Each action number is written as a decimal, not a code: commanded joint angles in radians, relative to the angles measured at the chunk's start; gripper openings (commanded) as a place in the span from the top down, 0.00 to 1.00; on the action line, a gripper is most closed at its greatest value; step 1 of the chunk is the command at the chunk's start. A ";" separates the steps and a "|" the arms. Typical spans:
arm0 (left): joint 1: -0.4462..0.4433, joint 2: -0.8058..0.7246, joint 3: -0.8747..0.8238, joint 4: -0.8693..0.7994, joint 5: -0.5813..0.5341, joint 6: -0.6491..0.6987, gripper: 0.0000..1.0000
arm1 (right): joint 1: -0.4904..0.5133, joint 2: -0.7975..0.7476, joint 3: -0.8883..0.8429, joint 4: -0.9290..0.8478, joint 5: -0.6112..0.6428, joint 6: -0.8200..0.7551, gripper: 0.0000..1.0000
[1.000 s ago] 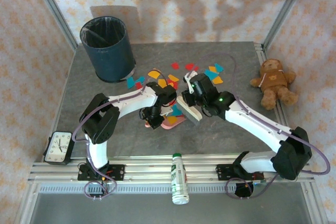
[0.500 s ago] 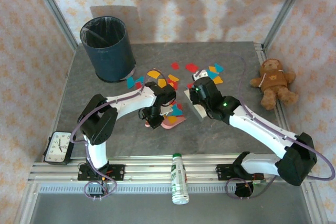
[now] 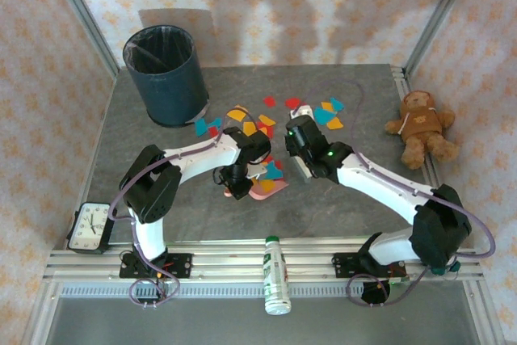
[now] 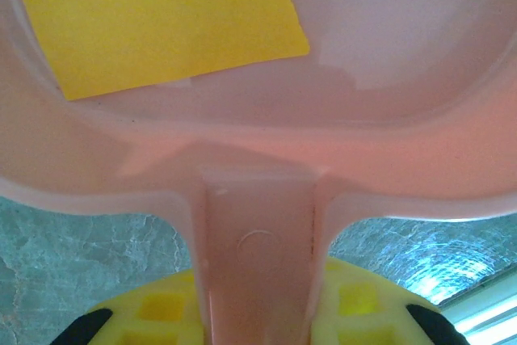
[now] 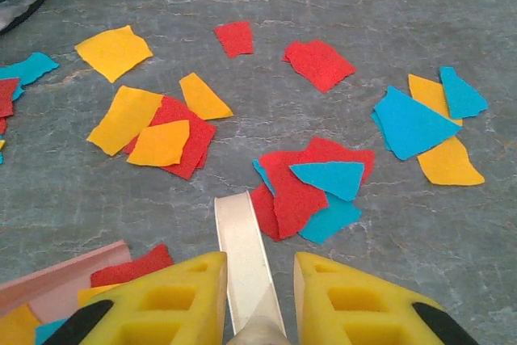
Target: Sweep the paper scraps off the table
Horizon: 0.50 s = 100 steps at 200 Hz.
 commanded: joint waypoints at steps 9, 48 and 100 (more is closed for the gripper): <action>0.006 -0.015 -0.013 0.010 0.020 0.031 1.00 | 0.006 0.017 0.032 0.015 -0.050 0.031 1.00; 0.005 0.005 -0.010 0.022 0.018 0.036 1.00 | 0.006 0.041 0.037 0.008 -0.111 0.040 1.00; 0.003 0.016 -0.007 0.045 0.031 0.040 1.00 | 0.006 0.042 0.036 0.018 -0.207 0.066 1.00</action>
